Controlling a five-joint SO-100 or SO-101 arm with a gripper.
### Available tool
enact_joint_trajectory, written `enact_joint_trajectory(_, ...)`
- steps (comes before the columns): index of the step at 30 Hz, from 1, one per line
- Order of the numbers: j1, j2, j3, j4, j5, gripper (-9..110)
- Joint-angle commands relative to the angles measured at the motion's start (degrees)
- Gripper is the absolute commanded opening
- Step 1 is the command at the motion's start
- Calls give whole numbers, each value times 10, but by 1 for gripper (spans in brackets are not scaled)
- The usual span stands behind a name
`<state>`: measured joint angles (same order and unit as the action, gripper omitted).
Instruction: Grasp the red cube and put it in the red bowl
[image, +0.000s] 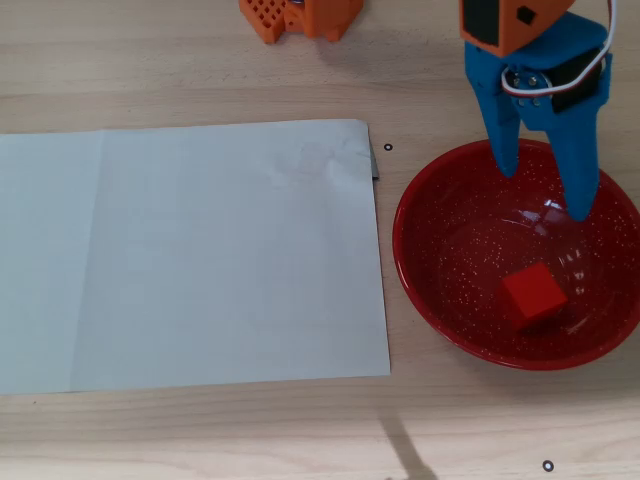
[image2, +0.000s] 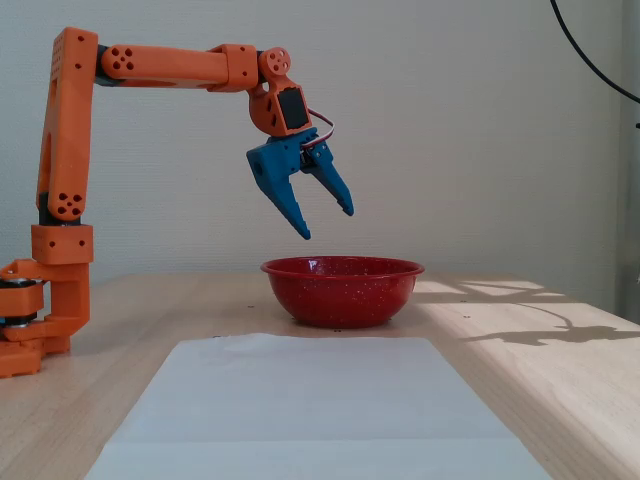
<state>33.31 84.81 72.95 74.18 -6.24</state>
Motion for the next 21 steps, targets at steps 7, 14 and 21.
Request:
enact_joint_trajectory(7, -48, 98, -139, 126, 4, 0)
enact_joint_trajectory(14, -107, 252, -27, 149, 13, 0)
enact_joint_trajectory(21, -188, 445, 176, 105, 28, 0)
